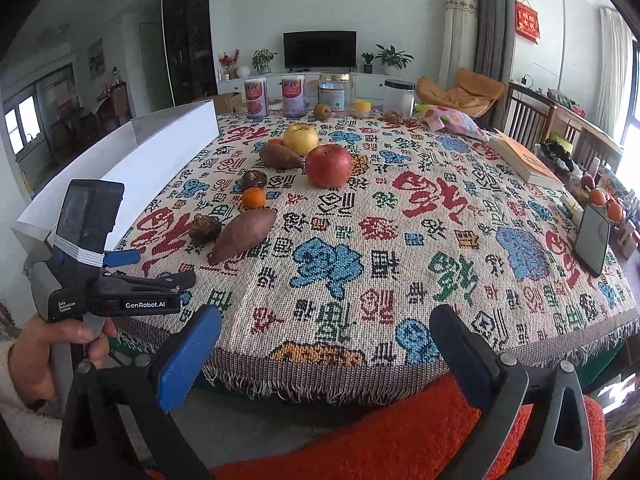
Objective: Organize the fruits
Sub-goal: 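Reach left tool to the brown mushroom while right tool grasps the sweet potato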
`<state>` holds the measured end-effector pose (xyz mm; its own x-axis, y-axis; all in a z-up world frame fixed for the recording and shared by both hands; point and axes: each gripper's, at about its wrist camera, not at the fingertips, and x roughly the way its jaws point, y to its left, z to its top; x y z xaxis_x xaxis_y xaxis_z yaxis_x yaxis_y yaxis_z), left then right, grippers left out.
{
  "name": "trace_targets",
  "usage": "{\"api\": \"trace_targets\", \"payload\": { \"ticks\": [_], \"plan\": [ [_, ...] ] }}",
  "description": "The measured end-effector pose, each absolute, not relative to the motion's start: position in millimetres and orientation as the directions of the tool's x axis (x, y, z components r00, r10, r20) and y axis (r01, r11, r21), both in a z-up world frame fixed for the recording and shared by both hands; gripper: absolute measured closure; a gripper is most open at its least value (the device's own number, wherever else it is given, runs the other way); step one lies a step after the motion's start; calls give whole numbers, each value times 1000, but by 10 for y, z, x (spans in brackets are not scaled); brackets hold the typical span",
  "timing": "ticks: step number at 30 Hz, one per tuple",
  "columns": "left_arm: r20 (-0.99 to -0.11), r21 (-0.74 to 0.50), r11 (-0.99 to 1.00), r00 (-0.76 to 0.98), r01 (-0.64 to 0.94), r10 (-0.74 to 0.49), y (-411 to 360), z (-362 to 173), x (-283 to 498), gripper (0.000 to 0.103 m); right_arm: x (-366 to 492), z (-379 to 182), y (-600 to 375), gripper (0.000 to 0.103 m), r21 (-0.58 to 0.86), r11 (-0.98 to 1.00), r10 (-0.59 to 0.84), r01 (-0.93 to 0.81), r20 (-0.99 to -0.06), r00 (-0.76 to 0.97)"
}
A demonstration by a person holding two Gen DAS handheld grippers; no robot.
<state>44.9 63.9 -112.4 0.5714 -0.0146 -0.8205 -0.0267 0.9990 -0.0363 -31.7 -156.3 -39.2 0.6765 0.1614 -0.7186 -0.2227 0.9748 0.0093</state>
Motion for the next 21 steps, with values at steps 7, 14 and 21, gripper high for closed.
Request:
{"api": "trace_targets", "payload": {
  "ticks": [7, 14, 21],
  "plan": [
    [-807, -11, 999, 591, -35, 12, 696, -1152, 329, 1, 318, -537, -1410, 30, 210, 925, 353, -318, -785, 509],
    [-794, -10, 998, 608, -60, 29, 787, -1162, 259, 1, 1046, -920, -1027, 41, 459, 864, 503, -205, -789, 353],
    [-781, -5, 998, 624, -67, 38, 771, -1171, 246, 1, 1266, -1119, -736, 54, 397, 906, 423, -148, -828, 368]
  ]
}}
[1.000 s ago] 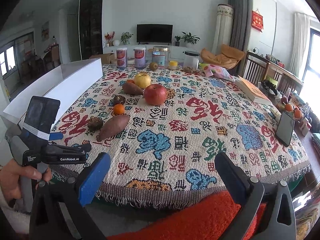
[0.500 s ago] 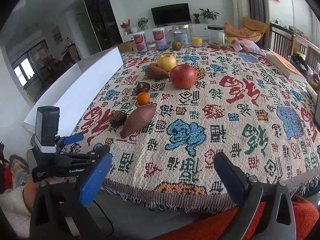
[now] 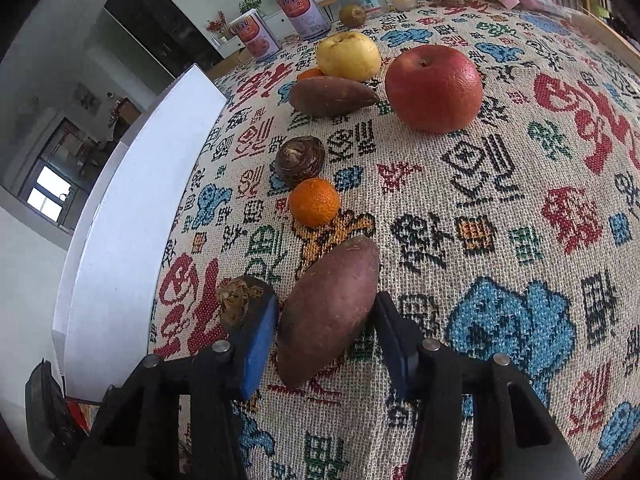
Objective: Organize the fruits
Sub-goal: 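Reach left tool to the brown mushroom while right tool grasps the sweet potato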
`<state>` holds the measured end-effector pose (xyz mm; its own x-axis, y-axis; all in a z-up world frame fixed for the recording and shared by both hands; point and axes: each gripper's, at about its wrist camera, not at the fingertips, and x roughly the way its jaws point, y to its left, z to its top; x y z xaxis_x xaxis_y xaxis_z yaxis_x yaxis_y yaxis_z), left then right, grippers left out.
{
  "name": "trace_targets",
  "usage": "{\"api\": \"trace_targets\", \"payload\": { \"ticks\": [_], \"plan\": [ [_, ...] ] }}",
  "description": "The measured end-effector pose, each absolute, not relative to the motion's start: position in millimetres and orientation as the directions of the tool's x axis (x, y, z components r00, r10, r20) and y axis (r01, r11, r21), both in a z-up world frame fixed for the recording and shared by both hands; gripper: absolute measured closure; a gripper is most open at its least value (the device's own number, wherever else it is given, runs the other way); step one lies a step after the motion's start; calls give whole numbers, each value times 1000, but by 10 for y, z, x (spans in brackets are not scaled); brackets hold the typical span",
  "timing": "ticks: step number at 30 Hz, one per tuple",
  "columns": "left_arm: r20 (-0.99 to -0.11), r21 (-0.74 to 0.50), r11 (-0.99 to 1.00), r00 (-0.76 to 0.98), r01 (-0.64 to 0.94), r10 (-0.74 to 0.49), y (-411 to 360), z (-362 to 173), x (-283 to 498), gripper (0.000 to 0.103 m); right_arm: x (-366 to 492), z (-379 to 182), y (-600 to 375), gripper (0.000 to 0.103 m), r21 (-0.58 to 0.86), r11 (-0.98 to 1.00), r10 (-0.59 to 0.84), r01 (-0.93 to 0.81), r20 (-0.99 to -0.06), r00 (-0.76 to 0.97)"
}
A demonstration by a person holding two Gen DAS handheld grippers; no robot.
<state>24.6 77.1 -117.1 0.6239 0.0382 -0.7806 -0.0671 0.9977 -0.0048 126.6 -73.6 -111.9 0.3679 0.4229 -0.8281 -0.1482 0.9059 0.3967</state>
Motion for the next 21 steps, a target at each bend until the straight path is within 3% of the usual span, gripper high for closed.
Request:
{"api": "trace_targets", "payload": {
  "ticks": [7, 11, 15, 20, 21],
  "plan": [
    [-775, -5, 998, 631, -56, 31, 773, -1167, 236, 1, 1376, -1052, -859, 58, 342, 908, 409, -242, -852, 328],
    [-776, -18, 999, 631, -33, 7, 744, -1148, 303, 1, 1460, -853, -1070, 58, 186, 927, 295, -327, -898, 326],
    [-761, -102, 994, 640, 44, -107, 670, -1001, 565, 2, 1477, -870, -1123, 58, 29, 909, 162, -417, -944, 287],
    [-757, -66, 995, 646, 71, -96, 528, -925, 909, 6, 1458, -1119, -1343, 56, 168, 937, 260, -305, -920, 292],
    [-768, -54, 996, 635, 76, -90, 504, -946, 953, 14, 1441, -1106, -1380, 56, 186, 939, 277, -291, -909, 313]
  ]
}}
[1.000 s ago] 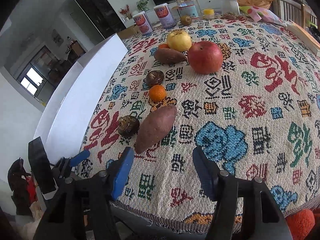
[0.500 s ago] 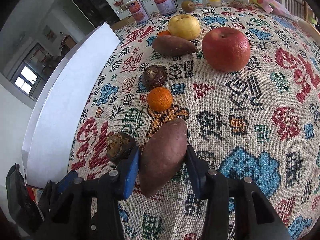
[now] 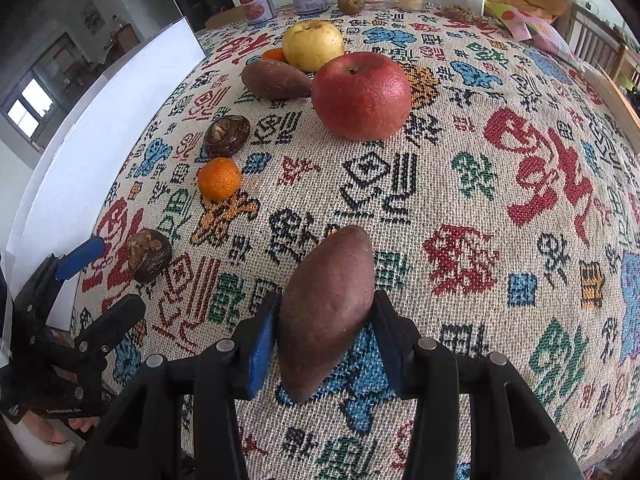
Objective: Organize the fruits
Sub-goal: 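Close left tool on the brown mushroom while right tool lifts the sweet potato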
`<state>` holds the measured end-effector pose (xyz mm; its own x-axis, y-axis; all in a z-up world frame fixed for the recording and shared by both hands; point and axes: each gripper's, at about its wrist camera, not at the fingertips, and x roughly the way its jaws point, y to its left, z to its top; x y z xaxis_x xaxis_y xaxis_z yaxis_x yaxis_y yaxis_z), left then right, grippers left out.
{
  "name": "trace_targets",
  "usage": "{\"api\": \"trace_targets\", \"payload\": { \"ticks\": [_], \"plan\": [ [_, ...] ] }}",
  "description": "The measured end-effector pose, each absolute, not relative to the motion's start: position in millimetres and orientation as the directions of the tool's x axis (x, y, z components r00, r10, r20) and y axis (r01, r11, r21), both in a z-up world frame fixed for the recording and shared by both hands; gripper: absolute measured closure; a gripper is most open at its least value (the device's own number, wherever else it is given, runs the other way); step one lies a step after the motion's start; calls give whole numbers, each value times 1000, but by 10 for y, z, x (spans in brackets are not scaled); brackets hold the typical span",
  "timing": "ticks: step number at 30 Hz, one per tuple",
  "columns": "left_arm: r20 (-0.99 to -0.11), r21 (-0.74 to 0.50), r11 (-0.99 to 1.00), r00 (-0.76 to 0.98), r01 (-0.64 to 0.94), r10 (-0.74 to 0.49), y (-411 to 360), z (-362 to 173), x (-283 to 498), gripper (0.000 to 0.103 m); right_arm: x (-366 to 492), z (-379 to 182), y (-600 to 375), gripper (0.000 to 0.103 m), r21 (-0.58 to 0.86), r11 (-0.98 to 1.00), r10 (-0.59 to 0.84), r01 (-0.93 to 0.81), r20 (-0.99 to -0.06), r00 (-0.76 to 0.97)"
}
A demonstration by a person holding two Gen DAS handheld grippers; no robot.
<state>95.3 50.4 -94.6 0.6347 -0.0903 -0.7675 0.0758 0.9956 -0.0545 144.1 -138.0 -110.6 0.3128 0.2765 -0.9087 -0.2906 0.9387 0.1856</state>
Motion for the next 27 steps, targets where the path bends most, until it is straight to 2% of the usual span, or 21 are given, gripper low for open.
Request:
{"api": "trace_targets", "payload": {
  "ticks": [1, 2, 5, 6, 7, 12, 14, 22, 27],
  "plan": [
    [-779, -53, 995, 620, 83, -93, 484, -974, 987, 24, 1433, -1102, -1414, 56, 207, 938, 292, -278, -904, 313],
    [-790, -57, 994, 605, 90, -100, 466, -1007, 1009, 26, 1423, -1098, -1442, 56, 231, 937, 309, -263, -900, 309],
    [-795, -35, 995, 601, 92, -84, 423, -1069, 1010, 34, 1396, -1067, -1565, 45, 256, 939, 321, -230, -893, 315],
    [-789, -15, 995, 610, 94, -70, 407, -1067, 993, 51, 1395, -1058, -1599, 45, 256, 941, 317, -222, -894, 316],
    [-785, -11, 995, 616, 100, -70, 397, -1060, 983, 59, 1401, -1053, -1621, 45, 262, 941, 320, -213, -894, 314],
    [-781, -97, 992, 612, 81, -126, 486, -994, 951, 60, 1427, -1081, -1490, 45, 255, 944, 309, -211, -907, 287],
    [-769, -131, 989, 621, 74, -148, 546, -911, 894, 60, 1397, -1080, -1398, 61, 180, 956, 248, -233, -919, 306],
    [-649, -298, 954, 725, 37, -231, 936, -196, 484, 60, 1302, -774, -1453, 61, 306, 925, 371, -226, -855, 363],
    [-575, -355, 934, 797, -42, -183, 1493, 345, 146, 60, 1272, -176, -913, 61, 342, 853, 494, -395, -773, 398]
  ]
}}
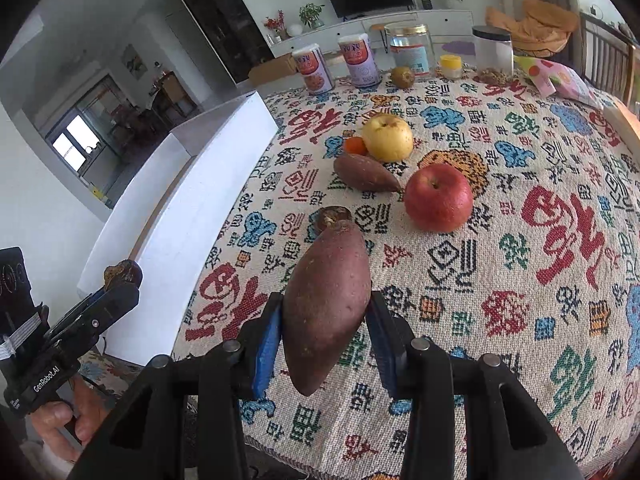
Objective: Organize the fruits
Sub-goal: 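Close left tool on the brown mushroom while right tool lifts the sweet potato, then carry mushroom and sweet potato over the white box and open both tools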
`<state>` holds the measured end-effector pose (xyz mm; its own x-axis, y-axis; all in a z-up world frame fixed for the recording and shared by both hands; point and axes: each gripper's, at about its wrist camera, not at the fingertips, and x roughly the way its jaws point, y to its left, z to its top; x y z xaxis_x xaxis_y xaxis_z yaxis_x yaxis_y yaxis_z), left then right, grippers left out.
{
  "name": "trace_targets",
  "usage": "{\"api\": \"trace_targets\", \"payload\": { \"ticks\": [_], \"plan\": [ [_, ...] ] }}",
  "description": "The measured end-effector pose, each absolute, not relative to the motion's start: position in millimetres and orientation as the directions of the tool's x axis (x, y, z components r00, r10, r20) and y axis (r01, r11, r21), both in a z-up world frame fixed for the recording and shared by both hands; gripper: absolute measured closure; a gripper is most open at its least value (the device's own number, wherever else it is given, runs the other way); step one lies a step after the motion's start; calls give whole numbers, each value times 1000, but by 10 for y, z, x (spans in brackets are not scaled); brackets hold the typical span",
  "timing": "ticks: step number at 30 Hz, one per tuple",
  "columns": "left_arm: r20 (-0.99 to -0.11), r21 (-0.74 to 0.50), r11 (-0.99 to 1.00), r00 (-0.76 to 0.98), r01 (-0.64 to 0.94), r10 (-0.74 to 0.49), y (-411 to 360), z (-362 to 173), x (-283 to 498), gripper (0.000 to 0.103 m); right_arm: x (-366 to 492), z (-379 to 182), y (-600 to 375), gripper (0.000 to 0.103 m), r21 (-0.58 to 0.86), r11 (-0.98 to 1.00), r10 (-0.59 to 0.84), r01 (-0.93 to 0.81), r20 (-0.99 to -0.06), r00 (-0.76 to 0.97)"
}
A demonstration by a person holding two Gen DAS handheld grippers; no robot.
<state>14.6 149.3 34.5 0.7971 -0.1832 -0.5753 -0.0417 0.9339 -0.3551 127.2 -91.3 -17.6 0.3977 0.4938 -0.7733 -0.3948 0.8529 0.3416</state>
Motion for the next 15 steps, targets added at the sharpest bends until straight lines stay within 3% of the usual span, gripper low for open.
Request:
{"api": "trace_targets", "payload": {
  "ticks": [4, 8, 15],
  "plan": [
    [-587, -365, 914, 806, -178, -78, 2088, 512, -67, 60, 1173, 158, -118, 61, 404, 727, 636, -555, -700, 324],
    [-641, -299, 899, 766, -319, 58, 2515, 428, -197, 60, 1035, 281, 714, 61, 465, 585, 735, -665, -651, 192],
    [-751, -230, 859, 644, -458, 143, 2882, -109, -147, 60, 982, -34, 1663, 61, 484, 533, 723, -694, -687, 76]
  ]
}}
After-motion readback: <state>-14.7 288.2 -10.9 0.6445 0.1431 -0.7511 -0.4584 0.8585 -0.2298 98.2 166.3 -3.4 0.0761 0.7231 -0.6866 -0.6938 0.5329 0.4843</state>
